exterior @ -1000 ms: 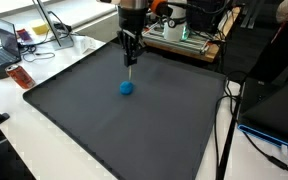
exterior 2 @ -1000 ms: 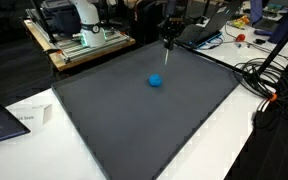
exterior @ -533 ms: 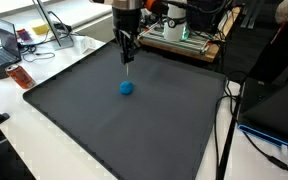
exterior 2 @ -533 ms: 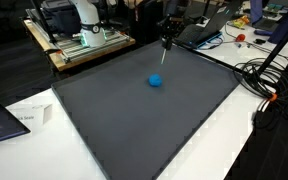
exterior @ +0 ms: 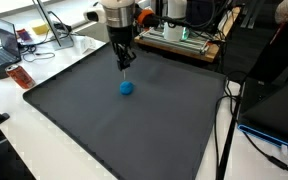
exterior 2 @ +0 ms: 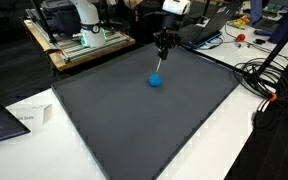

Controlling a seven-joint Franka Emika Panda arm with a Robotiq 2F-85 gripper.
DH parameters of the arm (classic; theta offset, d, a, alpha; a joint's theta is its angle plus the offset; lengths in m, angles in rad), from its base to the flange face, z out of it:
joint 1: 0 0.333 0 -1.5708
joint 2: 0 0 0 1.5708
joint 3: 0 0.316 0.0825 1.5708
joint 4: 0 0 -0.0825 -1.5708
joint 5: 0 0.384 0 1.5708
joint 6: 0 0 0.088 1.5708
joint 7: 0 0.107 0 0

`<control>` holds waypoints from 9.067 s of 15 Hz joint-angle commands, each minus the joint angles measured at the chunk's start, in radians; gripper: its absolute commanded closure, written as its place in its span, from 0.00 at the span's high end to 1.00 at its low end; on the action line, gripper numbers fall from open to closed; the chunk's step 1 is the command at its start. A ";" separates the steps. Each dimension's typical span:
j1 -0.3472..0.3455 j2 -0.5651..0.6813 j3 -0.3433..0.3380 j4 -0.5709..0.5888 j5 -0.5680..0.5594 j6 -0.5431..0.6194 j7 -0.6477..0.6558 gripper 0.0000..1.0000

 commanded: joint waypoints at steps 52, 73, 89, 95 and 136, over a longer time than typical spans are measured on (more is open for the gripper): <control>0.014 -0.161 -0.014 -0.141 0.000 0.085 -0.094 0.03; -0.027 -0.174 0.030 -0.189 0.192 0.113 -0.341 0.03; -0.011 -0.144 -0.001 -0.126 0.119 0.069 -0.196 0.03; -0.020 -0.078 -0.020 -0.017 0.123 0.021 -0.151 0.03; -0.339 0.165 0.015 0.002 0.827 0.128 -0.719 0.03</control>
